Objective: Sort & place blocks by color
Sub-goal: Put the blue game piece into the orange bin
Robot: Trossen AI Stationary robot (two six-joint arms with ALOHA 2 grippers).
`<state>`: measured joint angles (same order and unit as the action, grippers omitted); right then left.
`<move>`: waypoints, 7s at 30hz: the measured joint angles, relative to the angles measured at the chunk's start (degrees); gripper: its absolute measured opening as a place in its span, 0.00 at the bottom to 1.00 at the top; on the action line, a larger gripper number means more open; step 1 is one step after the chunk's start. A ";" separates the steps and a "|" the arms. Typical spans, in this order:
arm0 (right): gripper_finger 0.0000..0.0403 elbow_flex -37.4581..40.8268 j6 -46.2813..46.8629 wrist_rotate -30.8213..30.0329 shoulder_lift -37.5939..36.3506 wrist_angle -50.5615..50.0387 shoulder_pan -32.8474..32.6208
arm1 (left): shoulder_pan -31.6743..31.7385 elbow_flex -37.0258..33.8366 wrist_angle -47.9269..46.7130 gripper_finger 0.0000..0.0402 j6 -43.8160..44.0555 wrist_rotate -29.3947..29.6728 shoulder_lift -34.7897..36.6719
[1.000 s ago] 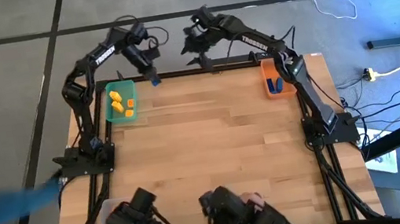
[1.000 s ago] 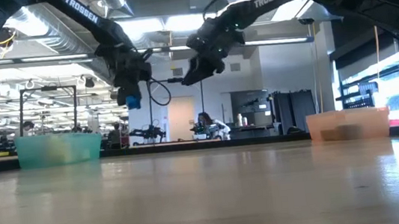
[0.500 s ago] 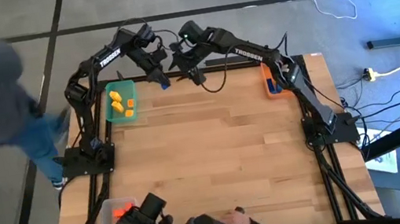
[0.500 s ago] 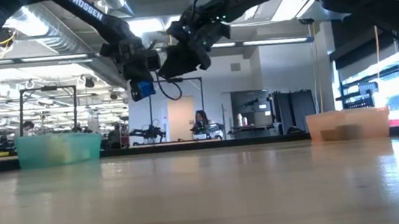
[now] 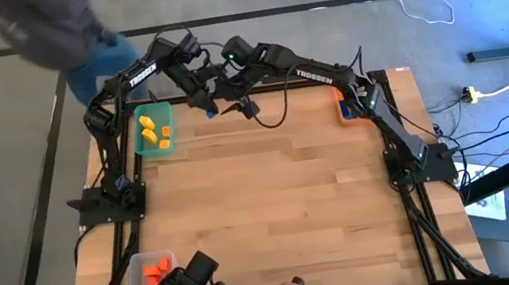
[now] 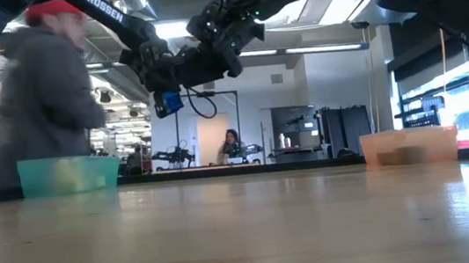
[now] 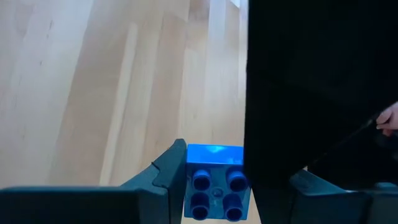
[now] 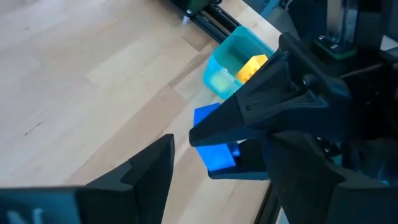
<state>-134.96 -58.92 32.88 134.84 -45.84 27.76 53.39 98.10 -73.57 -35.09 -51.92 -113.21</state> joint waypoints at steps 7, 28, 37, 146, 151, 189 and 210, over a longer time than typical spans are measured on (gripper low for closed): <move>0.61 0.10 1.44 -0.87 -0.04 0.39 -0.11 | -0.13 0.00 -2.08 0.32 -0.10 -0.95 0.10; 0.61 1.20 3.22 1.79 -0.04 3.61 -0.32 | -0.54 -0.09 -3.57 0.32 0.07 -1.60 2.36; 0.61 1.22 3.39 2.43 0.01 3.61 -0.54 | -0.57 -0.09 -4.23 0.32 0.04 -2.88 2.38; 0.61 -0.02 10.24 7.69 -10.18 -20.25 8.54 | -1.46 0.04 0.10 0.32 -1.85 -1.51 2.38; 0.61 -0.04 9.18 7.68 -12.33 -29.14 13.05 | -3.24 0.04 12.55 0.32 4.83 -1.35 2.38; 0.61 2.16 4.23 10.69 -15.38 -36.91 20.16 | -8.49 0.04 70.43 0.32 39.18 -13.59 2.47; 0.61 2.16 4.42 -1.66 -15.38 -25.30 7.33 | -9.02 0.00 54.57 0.32 33.41 -9.61 2.47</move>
<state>-132.79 -54.50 31.22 119.46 -71.15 35.09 44.36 98.10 -19.00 -1.68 -61.53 -110.74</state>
